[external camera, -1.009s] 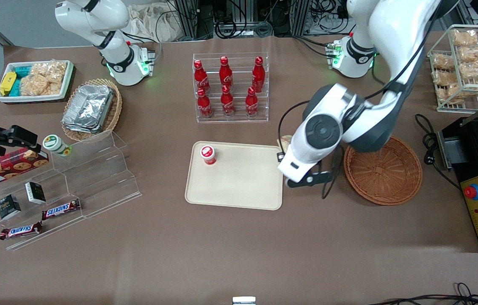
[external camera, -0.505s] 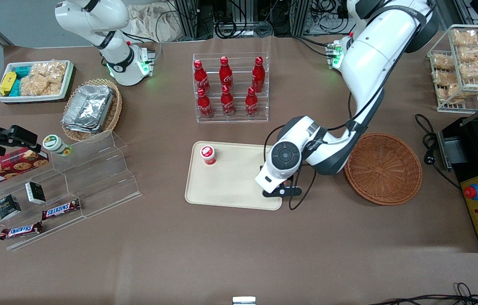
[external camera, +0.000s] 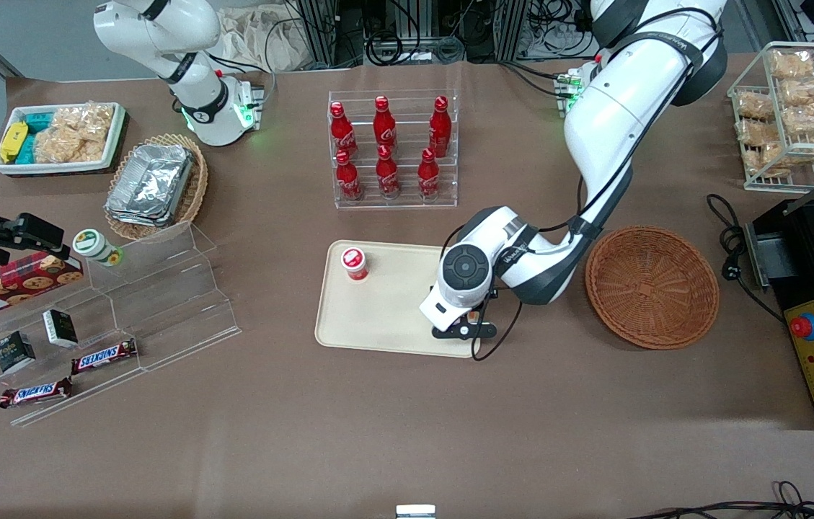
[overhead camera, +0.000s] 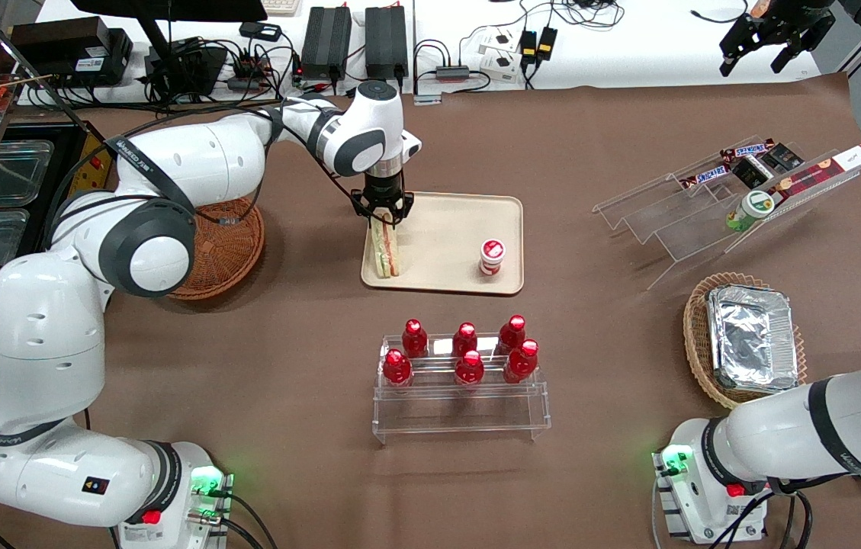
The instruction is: Place sandwich from basket to tray
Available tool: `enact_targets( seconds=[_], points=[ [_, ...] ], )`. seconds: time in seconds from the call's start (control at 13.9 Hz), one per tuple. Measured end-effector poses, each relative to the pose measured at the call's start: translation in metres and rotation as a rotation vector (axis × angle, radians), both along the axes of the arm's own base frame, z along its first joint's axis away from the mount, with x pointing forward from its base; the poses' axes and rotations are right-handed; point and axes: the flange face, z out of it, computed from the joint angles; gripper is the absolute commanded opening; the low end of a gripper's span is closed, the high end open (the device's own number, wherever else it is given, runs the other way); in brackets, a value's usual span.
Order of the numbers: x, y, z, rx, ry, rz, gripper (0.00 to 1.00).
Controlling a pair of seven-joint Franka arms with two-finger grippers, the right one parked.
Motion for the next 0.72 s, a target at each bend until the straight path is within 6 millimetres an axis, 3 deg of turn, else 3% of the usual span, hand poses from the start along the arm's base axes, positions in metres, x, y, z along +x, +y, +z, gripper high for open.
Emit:
enact_targets(
  seconds=[0.14,0.29,0.5,0.72],
  points=[
    [0.005,0.000,0.007,-0.005,-0.016,0.039,1.00],
    [0.014,0.000,0.034,-0.012,-0.057,0.104,1.00],
    [0.021,0.018,0.108,0.028,-0.108,0.184,1.00],
    [0.032,0.067,0.184,0.069,-0.158,0.271,1.00]
  ],
)
